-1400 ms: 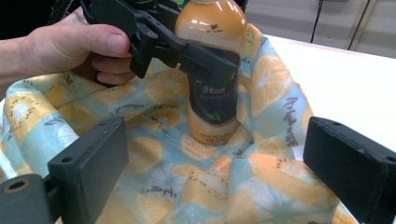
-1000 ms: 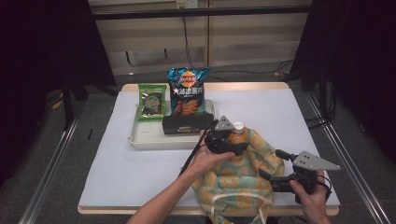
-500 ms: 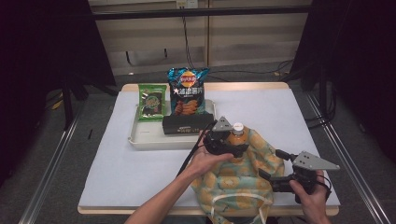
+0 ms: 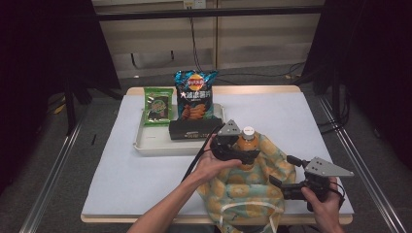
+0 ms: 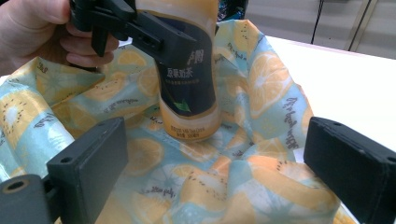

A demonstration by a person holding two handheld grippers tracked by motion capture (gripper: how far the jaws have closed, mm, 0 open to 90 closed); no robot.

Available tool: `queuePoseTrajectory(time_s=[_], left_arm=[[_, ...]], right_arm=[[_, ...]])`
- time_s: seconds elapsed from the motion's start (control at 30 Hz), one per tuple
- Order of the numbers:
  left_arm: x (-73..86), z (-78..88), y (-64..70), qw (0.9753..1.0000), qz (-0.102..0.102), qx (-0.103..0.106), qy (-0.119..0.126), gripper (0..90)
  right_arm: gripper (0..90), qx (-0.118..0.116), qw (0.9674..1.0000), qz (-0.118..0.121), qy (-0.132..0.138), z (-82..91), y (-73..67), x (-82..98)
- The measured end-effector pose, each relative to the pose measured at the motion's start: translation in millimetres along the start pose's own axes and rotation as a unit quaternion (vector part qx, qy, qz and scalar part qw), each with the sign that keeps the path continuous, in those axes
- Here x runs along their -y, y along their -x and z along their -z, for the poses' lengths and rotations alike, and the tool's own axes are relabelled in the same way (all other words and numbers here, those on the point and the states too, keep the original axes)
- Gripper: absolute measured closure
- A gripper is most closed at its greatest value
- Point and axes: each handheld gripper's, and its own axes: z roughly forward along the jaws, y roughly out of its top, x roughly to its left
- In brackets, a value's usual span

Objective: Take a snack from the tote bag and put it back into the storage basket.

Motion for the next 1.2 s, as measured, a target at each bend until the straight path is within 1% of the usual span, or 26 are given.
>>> queuePoseTrajectory(time_s=[0.07, 0.1, 0.27, 0.37, 0.47, 0.5, 0.67, 0.7, 0.73, 0.77, 0.87, 0.9, 0.93, 0.97, 1.1, 1.17, 1.2], left_arm=[[-0.6, 1.9, -0.1, 1.0000, -0.003, 0.004, -0.002, 31.8], [-0.8, 3.0, 0.1, 1.0000, 0.001, 0.008, 0.001, 31.8], [-2.1, 9.0, -1.2, 0.9995, 0.001, 0.031, 0.010, 31.9], [-2.5, 13.1, -2.5, 0.9993, -0.002, 0.037, 0.009, 31.9], [-2.6, 17.5, -4.0, 0.9989, 0.003, 0.046, 0.012, 32.0], [-3.1, 18.7, -4.7, 0.9988, -0.001, 0.047, 0.010, 32.0], [-6.0, 25.4, -5.0, 0.9979, 0.002, 0.065, 0.006, 32.0], [-6.8, 27.0, -5.6, 0.9974, -0.001, 0.071, 0.010, 32.0], [-7.8, 29.4, -5.7, 0.9970, 0.002, 0.076, 0.015, 32.0], [-8.4, 30.7, -6.0, 0.9968, 0.001, 0.079, 0.015, 32.0], [-9.8, 34.5, -5.5, 0.9960, -0.004, 0.089, 0.010, 32.0], [-9.9, 35.5, -5.7, 0.9956, -0.009, 0.093, 0.011, 32.0], [-9.8, 36.6, -5.4, 0.9951, -0.006, 0.097, 0.013, 32.0], [-10.3, 38.2, -5.8, 0.9949, -0.009, 0.100, 0.012, 32.0], [-11.3, 43.6, -5.0, 0.9940, -0.013, 0.107, 0.020, 32.0], [-11.3, 45.3, -4.6, 0.9939, -0.019, 0.108, 0.016, 32.0], [-11.1, 46.3, -4.6, 0.9939, -0.020, 0.107, 0.015, 32.0]], right_arm=[[5.5, 0.000, 1.0000, 0.000, 0.000, 0.0, 0.1, 0.0], [5.3, 0.000, 1.0000, 0.000, 0.000, 0.0, 0.2, 0.0], [4.9, -0.003, 1.0000, 0.000, 0.000, 0.2, 0.0, -0.1], [4.9, -0.003, 1.0000, -0.002, 0.000, 0.6, -0.1, -0.3], [5.0, -0.004, 1.0000, -0.002, 0.000, 0.6, -0.1, -0.3], [5.0, -0.003, 1.0000, -0.002, 0.000, 0.6, -0.1, -0.3], [5.0, -0.005, 1.0000, -0.003, 0.001, 0.7, -0.1, -0.3], [4.9, -0.005, 1.0000, -0.002, 0.002, 0.6, 0.0, -0.3], [4.9, -0.001, 1.0000, -0.002, 0.002, 0.8, 0.1, -0.3], [4.9, -0.004, 1.0000, -0.001, 0.001, 0.9, 0.2, -0.3], [4.9, -0.002, 1.0000, 0.000, 0.003, 0.6, -0.3, -0.4], [4.9, -0.002, 1.0000, 0.000, 0.003, 0.5, -0.4, -0.3], [4.9, -0.003, 1.0000, 0.000, 0.003, 0.5, -0.4, -0.4], [4.9, -0.003, 1.0000, 0.000, 0.003, 0.5, -0.5, -0.4], [4.9, -0.003, 1.0000, -0.001, 0.002, 0.4, -0.4, -0.4], [4.9, -0.003, 1.0000, 0.001, 0.002, 0.6, -0.5, -0.4], [4.9, -0.004, 1.0000, -0.001, 0.002, 0.6, -0.5, -0.4]])
